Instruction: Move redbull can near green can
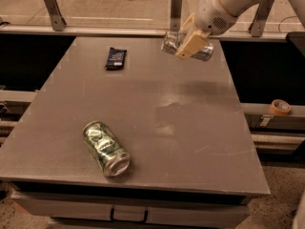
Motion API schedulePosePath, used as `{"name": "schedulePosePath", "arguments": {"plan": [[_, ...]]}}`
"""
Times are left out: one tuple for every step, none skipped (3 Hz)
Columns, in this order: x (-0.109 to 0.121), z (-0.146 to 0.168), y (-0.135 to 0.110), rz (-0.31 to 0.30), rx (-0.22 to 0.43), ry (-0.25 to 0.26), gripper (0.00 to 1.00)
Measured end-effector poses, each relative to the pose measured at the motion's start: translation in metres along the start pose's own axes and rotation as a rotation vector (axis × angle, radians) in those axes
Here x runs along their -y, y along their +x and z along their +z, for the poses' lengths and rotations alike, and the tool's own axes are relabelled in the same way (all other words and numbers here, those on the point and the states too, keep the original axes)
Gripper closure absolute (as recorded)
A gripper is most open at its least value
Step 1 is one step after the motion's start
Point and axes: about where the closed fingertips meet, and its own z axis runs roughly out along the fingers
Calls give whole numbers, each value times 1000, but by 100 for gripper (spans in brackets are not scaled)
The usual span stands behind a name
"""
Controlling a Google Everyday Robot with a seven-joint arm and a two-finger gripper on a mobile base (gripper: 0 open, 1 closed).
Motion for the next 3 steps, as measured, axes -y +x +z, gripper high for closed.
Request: {"name": "schedulePosePath", "arguments": {"plan": [[-32,4,-80,-66,195,1,100],[-32,4,-79,-66,193,0,100],[-51,12,-89,-62,262,-47,100]]}}
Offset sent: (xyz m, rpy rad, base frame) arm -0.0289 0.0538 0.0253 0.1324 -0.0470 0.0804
